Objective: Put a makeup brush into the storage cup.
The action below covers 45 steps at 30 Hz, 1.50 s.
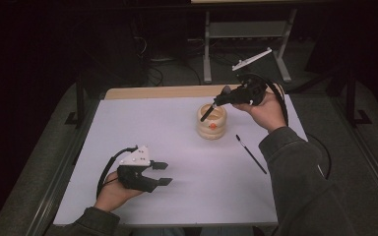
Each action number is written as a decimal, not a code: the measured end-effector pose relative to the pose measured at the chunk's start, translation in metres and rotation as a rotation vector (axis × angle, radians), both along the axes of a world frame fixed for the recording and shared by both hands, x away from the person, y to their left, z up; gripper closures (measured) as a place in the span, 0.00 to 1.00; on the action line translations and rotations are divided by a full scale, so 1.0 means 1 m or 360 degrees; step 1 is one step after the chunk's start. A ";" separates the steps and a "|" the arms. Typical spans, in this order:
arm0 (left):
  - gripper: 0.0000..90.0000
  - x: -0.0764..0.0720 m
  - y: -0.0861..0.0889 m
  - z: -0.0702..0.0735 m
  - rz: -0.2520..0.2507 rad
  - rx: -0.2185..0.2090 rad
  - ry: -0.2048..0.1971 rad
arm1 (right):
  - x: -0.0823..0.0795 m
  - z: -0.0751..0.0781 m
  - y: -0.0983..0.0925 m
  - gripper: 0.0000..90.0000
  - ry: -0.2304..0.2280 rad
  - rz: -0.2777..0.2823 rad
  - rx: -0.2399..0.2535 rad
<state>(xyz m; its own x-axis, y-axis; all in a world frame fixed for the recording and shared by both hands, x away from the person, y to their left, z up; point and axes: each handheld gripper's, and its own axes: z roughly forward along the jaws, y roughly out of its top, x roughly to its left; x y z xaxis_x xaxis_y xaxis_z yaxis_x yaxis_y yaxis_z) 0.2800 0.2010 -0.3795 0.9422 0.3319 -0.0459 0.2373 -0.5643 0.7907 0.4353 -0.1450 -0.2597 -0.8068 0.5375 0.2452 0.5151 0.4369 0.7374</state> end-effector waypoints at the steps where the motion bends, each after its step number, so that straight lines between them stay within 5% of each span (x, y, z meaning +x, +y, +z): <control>1: 0.51 0.000 0.000 0.000 0.0001 0.0001 -0.0002 | 0.002 0.001 0.000 0.84 0.0002 -0.0012 0.0001; 18: 0.48 -0.001 -0.001 0.000 -0.0003 0.0017 -0.0015 | 0.033 -0.005 -0.015 0.84 0.0066 -0.0250 -0.0056; 29: 0.47 -0.002 -0.001 0.001 -0.0007 0.0018 -0.0035 | 0.036 -0.012 -0.016 0.84 0.0077 -0.0279 -0.0069; 45: 0.44 -0.002 -0.002 -0.001 0.0016 0.0020 -0.0032 | 0.036 -0.043 -0.004 0.84 0.0127 -0.0276 -0.0102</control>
